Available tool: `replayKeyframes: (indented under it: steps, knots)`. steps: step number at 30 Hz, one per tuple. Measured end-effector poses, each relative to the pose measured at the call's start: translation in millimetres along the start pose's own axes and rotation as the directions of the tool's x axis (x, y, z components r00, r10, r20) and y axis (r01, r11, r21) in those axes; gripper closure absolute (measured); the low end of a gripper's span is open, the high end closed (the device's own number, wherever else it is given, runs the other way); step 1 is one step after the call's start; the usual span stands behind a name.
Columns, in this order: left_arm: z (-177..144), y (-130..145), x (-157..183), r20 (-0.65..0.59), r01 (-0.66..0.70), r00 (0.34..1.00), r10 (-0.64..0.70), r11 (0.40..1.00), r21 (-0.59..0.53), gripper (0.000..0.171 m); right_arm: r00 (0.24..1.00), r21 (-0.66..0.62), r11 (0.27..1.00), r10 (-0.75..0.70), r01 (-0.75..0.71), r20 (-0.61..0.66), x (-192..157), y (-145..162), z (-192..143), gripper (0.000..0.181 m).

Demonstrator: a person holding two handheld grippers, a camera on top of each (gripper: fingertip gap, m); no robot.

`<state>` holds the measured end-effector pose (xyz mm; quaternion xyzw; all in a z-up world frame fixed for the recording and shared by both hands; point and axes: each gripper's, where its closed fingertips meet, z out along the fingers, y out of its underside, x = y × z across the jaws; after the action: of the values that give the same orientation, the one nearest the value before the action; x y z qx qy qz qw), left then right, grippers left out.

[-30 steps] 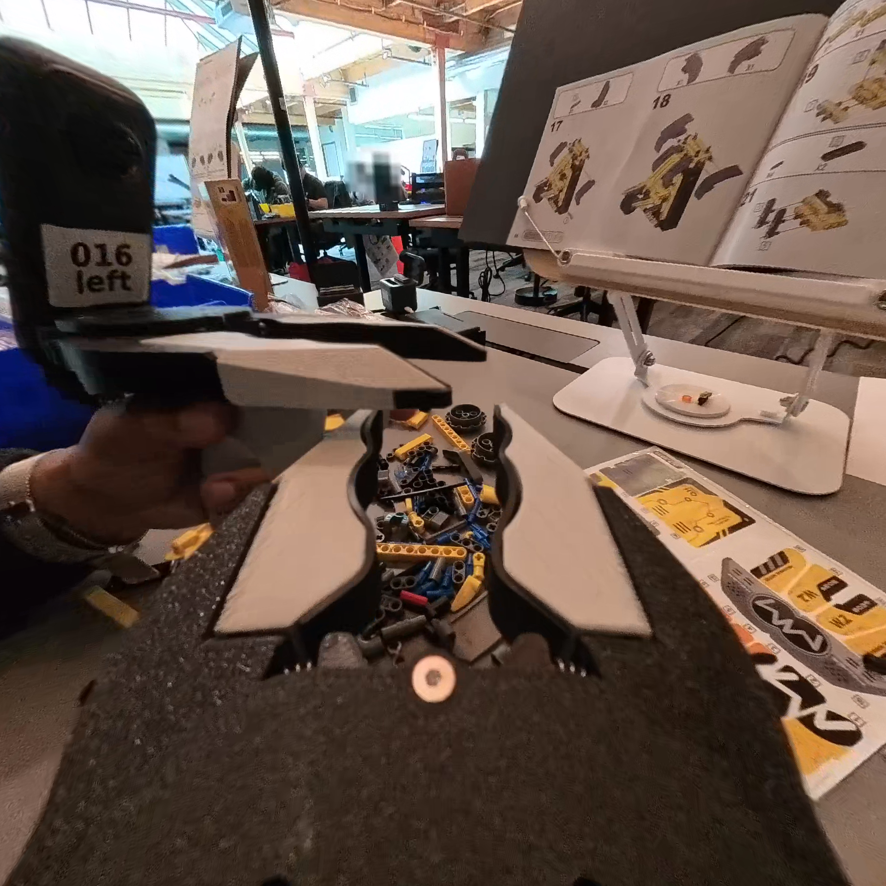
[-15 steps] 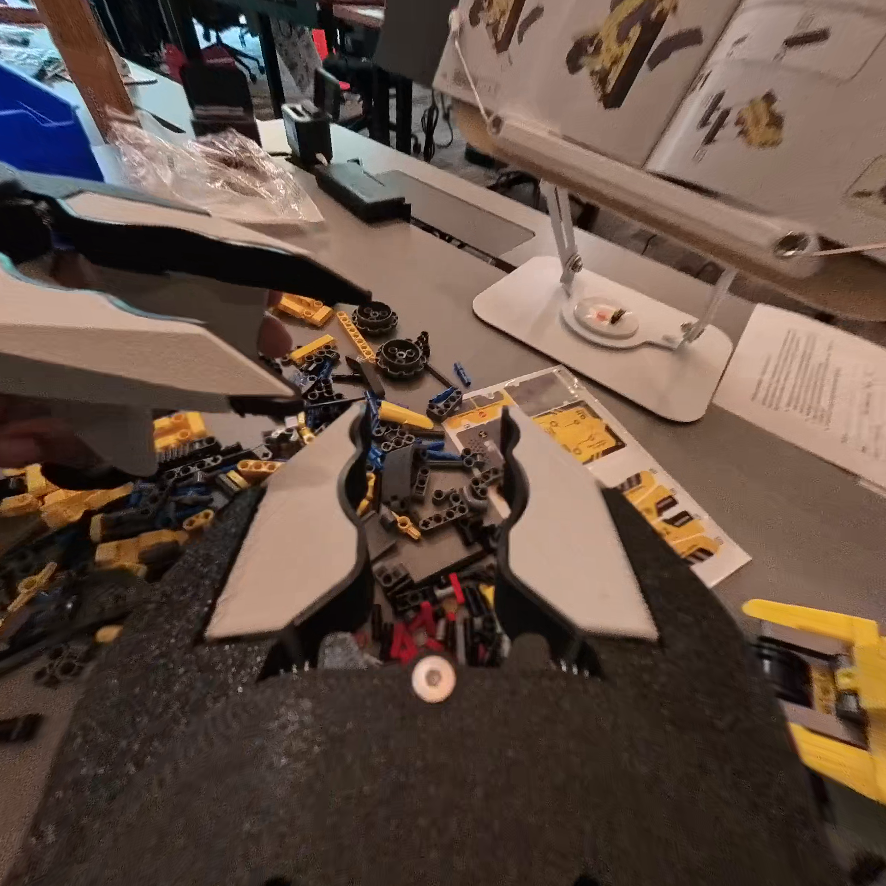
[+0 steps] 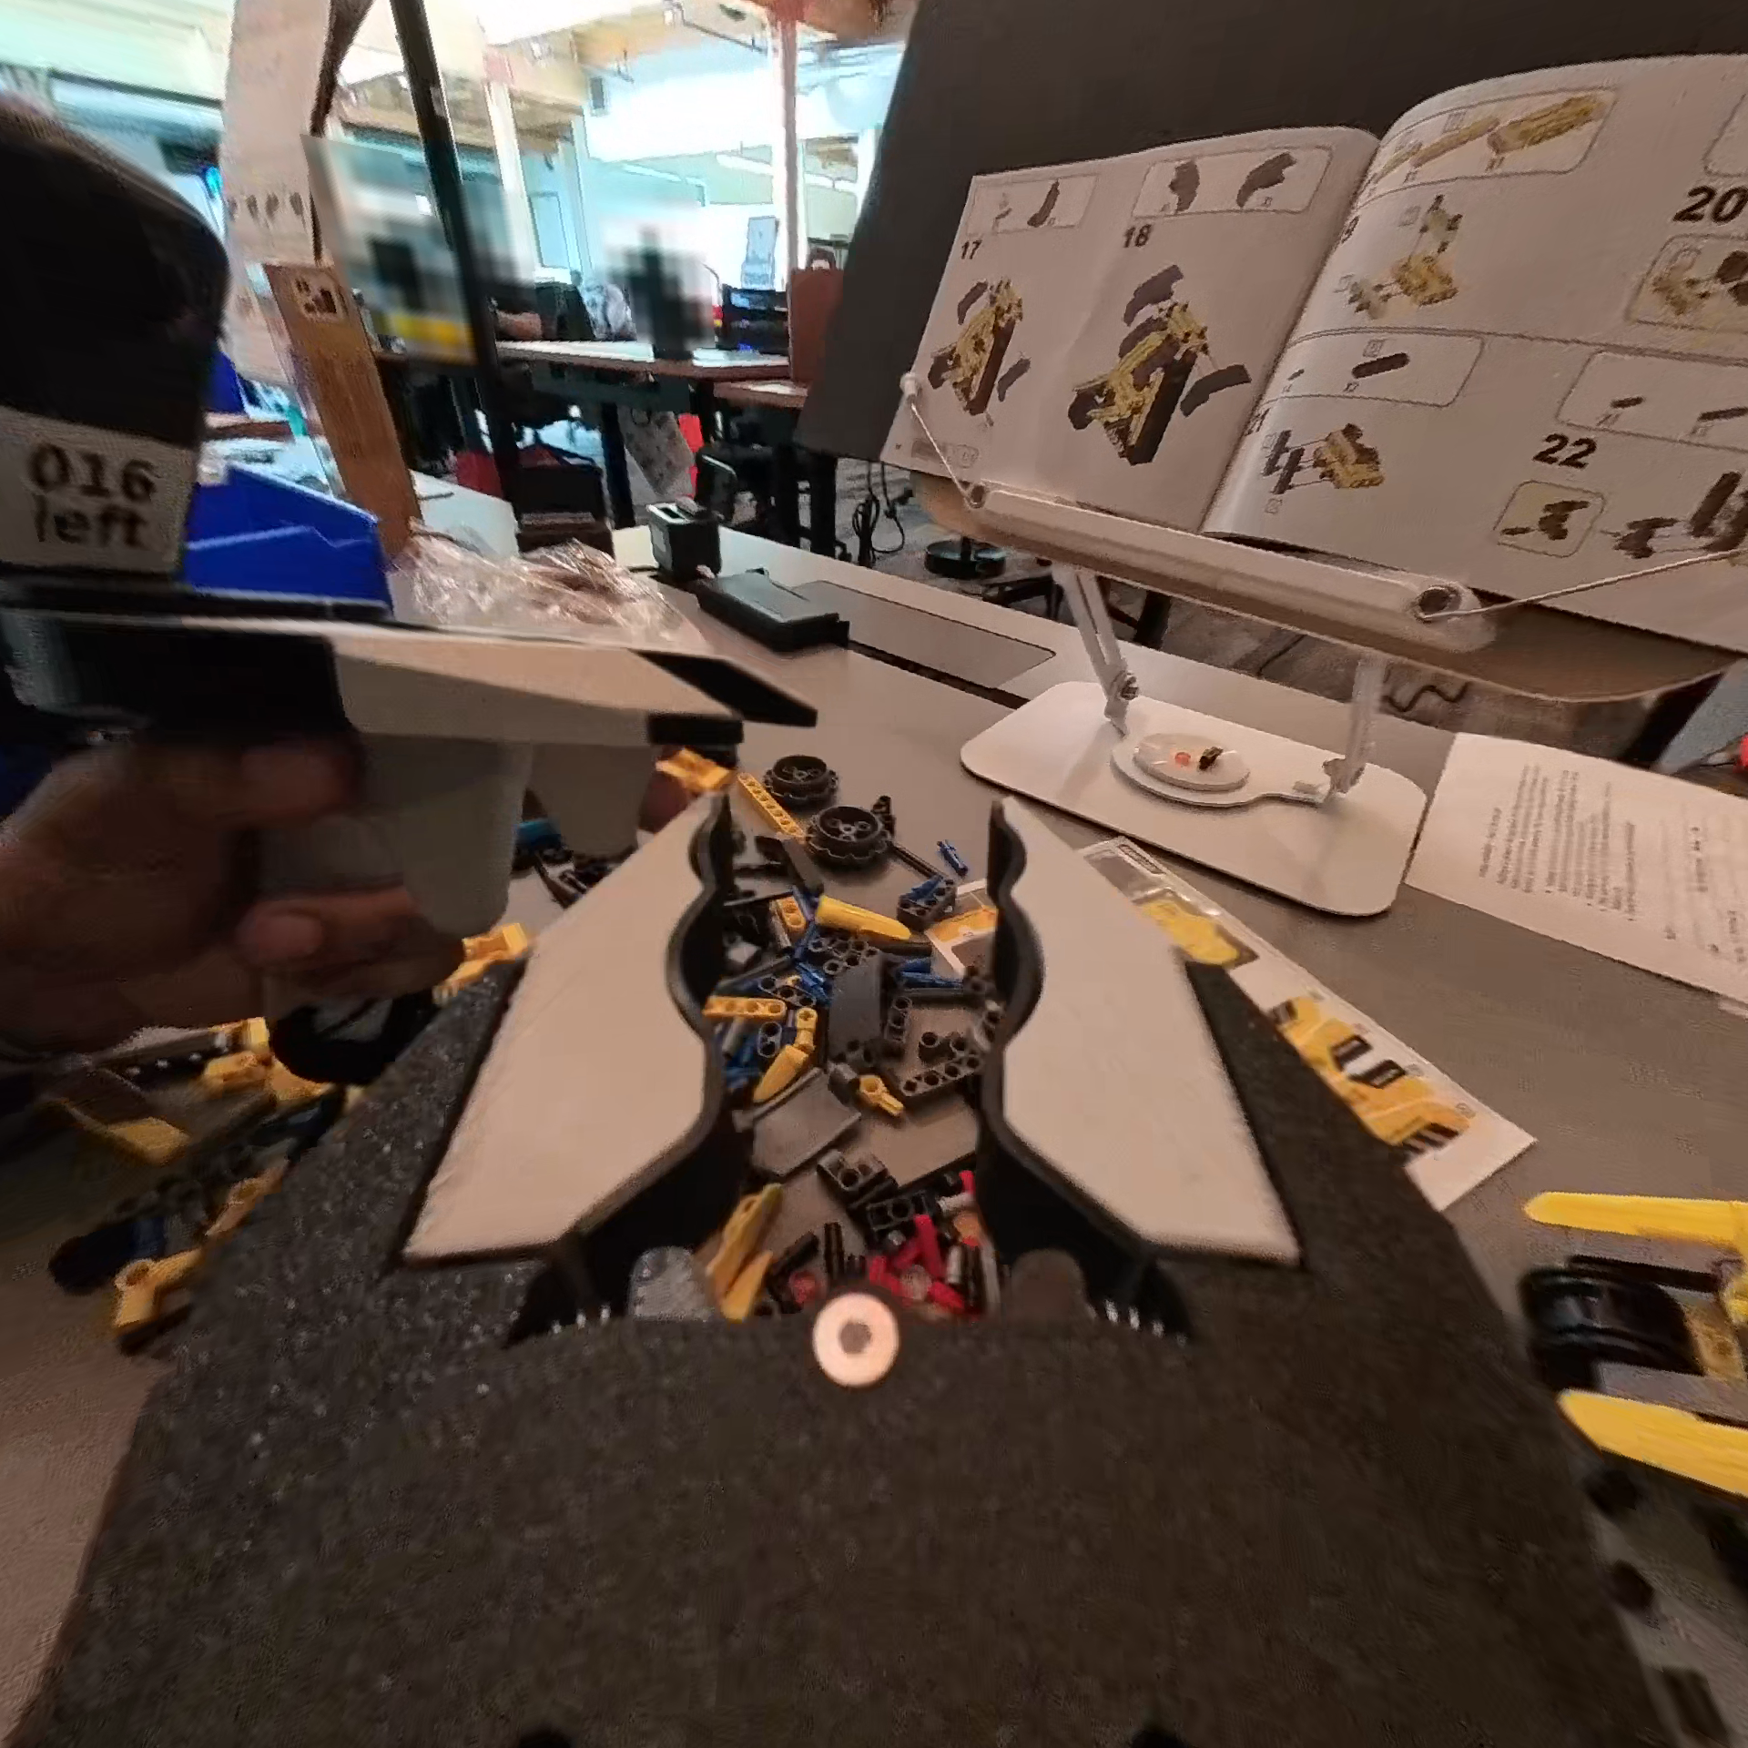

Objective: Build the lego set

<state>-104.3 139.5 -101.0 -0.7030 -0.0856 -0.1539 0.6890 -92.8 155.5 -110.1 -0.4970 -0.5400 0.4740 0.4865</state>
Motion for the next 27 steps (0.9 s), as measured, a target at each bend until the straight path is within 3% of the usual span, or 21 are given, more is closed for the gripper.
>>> replayKeyframes:
  steps: [3,5,11,20,24,27]
  knots:
    - [4,14,1,-0.016,-0.026,1.000,0.025,0.997,-0.078,0.109,0.991,0.001,0.994,0.109,-0.110,0.077,-15,5,3,0.125]
    - [6,23,0,-0.009,-0.046,0.999,0.045,0.990,-0.137,0.103,0.988,-0.046,0.993,0.111,-0.107,0.106,-28,16,8,0.128]
    - [2,13,5,-0.050,0.010,0.999,-0.015,0.994,-0.106,0.103,0.994,-0.067,0.993,-0.092,0.097,0.064,-41,22,9,0.128]
    - [-13,4,4,-0.020,-0.059,0.998,0.057,0.996,-0.074,0.105,0.997,-0.048,0.999,0.007,-0.004,0.072,-39,14,5,0.117]
    - [-18,10,6,-0.016,-0.074,0.997,0.073,0.995,-0.072,0.107,0.992,-0.035,0.997,0.067,-0.064,0.111,-43,12,5,0.117]
    - [-20,18,5,-0.003,-0.085,0.996,0.085,0.991,-0.103,0.108,0.996,-0.019,0.997,0.070,-0.069,0.060,-34,11,6,0.110]
